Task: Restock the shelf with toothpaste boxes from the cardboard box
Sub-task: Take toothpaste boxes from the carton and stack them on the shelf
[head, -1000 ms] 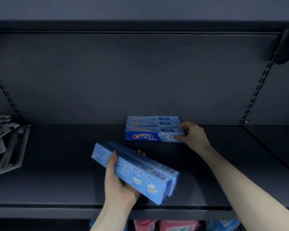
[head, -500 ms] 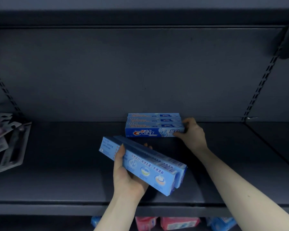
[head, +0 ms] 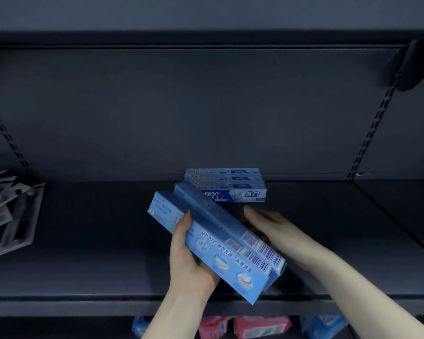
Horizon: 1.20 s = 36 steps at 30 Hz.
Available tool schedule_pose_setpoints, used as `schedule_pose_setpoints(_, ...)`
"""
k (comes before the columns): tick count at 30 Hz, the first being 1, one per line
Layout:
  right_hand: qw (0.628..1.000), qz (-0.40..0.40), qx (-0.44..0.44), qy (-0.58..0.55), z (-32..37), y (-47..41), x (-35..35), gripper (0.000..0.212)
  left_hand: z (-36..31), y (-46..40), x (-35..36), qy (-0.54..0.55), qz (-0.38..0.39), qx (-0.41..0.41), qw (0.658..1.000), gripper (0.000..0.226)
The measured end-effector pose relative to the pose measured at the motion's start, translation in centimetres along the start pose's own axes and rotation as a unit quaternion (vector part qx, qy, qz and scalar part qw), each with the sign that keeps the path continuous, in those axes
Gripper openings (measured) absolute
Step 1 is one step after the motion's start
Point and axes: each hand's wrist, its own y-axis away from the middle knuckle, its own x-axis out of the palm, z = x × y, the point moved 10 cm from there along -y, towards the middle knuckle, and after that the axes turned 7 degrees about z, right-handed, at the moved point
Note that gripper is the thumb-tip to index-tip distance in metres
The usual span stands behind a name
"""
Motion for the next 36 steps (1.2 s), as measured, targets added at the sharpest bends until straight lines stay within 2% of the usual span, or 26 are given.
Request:
schedule_pose_setpoints(4, 0.986, 0.132, 0.022, -0.099, -1.3, 1.9, 3.1, 0.03, 0.0, 0.8, 0.4, -0.021, 0.015, 0.011, 1.0, 0.039)
schedule_pose_setpoints(7, 0.984, 0.136, 0.012, -0.116, -1.7, 2.0, 2.6, 0.038, 0.1, 1.4, 0.6, -0.032, 0.017, 0.004, 0.999, 0.038)
schedule_pose_setpoints(9, 0.989, 0.104, -0.002, -0.106, -1.5, 1.9, 1.7, 0.054, -0.1, 1.7, 0.5, -0.037, 0.005, 0.008, 0.999, 0.03)
schedule_pose_setpoints(11, 0.997, 0.049, -0.039, -0.047, -0.4, 2.1, 0.5, 0.064, -0.2, 2.0, 0.1, -0.041, -0.008, 0.012, 0.999, 0.026)
schedule_pose_setpoints(13, 0.994, -0.023, -0.091, 0.059, 1.0, 2.5, -0.7, 0.058, -0.2, 2.1, -0.5, -0.036, -0.016, 0.012, 0.999, 0.029)
schedule_pose_setpoints(17, 0.946, -0.14, -0.197, 0.215, 3.4, 4.2, -2.0, 0.054, 0.3, 2.4, -1.0, 0.0, -0.003, 0.002, 1.0, 0.042)
schedule_pose_setpoints(20, 0.894, -0.176, -0.233, 0.341, 4.0, 5.0, -1.5, 0.06, 0.8, 2.3, -1.0, 0.024, 0.011, 0.0, 1.0, 0.047)
schedule_pose_setpoints(22, 0.885, -0.159, -0.241, 0.365, 4.1, 5.1, -0.8, 0.064, 0.9, 2.2, -1.5, 0.019, 0.001, 0.0, 1.0, 0.048)
schedule_pose_setpoints(26, 0.897, -0.096, -0.259, 0.345, 3.7, 5.6, 0.2, 0.072, 1.3, 2.3, -2.1, 0.004, -0.017, 0.0, 1.0, 0.05)
schedule_pose_setpoints(29, 0.895, -0.088, -0.274, 0.34, 3.5, 6.0, 0.2, 0.074, 1.4, 2.4, -2.0, -0.021, -0.024, 0.004, 0.999, 0.049)
schedule_pose_setpoints(34, 0.848, -0.053, -0.332, 0.41, 3.9, 6.7, 2.0, 0.066, 0.8, 2.2, -1.6, -0.079, -0.027, 0.02, 0.996, 0.041)
schedule_pose_setpoints(36, 0.864, -0.049, -0.309, 0.394, 3.7, 6.4, 1.5, 0.071, 0.5, 2.1, -1.7, -0.084, -0.034, 0.03, 0.995, 0.033)
